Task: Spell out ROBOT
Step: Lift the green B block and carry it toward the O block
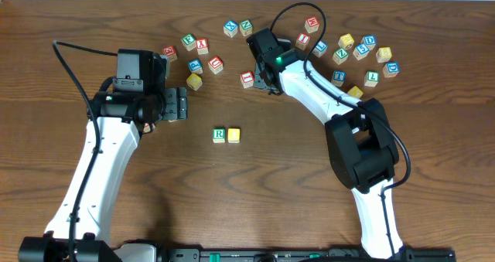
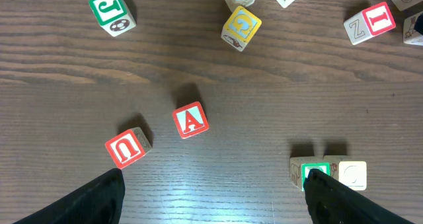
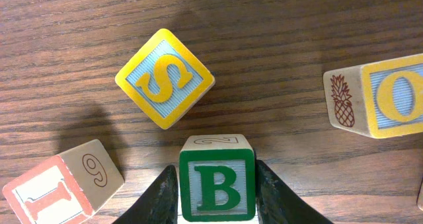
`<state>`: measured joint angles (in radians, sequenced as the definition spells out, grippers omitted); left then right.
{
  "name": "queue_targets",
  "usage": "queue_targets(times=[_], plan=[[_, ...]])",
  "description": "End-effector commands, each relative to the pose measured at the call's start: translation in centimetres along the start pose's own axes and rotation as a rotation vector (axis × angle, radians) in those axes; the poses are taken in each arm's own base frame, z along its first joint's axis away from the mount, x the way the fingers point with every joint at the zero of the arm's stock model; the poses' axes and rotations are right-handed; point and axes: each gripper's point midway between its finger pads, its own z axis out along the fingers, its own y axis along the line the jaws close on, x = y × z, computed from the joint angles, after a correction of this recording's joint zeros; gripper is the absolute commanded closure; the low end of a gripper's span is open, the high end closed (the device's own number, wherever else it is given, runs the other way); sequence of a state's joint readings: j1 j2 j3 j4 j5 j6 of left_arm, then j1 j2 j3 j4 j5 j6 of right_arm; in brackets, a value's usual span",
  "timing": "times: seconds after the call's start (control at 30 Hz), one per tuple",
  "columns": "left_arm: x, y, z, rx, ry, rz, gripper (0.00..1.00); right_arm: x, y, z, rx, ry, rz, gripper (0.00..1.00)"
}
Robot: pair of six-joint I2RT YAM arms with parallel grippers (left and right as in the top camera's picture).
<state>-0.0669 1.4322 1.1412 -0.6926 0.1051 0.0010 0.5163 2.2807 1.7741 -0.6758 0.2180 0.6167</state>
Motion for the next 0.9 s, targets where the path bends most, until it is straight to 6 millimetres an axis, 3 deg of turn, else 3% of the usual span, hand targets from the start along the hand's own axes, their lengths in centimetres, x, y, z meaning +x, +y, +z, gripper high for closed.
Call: queue_targets(times=[0.0,0.87], plan=[[-0.29,0.34,-0.47,-0.013,-0.014,0.007,0.14,-0.64,0.06,-0.20,0.006,-0.019,-0.001,0.69],[-0.29,0.34,-0.45,-0.013,-0.014,0.007,0.14,-0.75,0.11,-0.24,0.003,-0.023,0.000,0.77]])
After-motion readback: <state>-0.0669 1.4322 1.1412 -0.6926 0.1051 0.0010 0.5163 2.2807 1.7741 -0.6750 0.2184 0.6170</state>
